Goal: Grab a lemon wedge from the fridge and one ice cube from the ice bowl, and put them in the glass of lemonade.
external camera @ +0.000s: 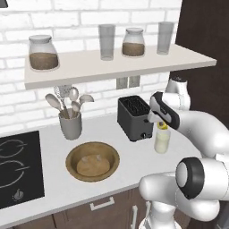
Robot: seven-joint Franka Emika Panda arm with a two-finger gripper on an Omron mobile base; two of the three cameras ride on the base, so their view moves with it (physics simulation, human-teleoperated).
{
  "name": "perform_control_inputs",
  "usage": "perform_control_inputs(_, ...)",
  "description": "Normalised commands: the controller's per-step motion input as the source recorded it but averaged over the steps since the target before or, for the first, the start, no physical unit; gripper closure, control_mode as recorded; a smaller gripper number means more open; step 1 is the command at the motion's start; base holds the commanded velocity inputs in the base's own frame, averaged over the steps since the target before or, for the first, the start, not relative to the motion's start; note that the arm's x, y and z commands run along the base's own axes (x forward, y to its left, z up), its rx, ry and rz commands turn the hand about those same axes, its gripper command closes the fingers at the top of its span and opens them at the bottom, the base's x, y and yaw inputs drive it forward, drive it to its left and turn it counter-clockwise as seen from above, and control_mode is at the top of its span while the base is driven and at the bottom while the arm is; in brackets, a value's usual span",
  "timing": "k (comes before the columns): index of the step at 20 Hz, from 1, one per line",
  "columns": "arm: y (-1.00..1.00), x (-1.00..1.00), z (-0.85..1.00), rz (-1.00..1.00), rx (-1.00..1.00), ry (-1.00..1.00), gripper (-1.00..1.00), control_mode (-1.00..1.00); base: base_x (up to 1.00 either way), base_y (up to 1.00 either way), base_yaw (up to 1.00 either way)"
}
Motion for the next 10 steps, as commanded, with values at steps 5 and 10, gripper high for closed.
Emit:
perform_control_inputs(5,-0.05,0.04,-0.07,0.0,0.0,0.0,1.0,-1.0,0.0,0.0,0.0)
perform_control_inputs(10,-0.18,-0.03,-0.03,0.0,0.0,0.0,1.0,-1.0,0.0,0.0,0.0)
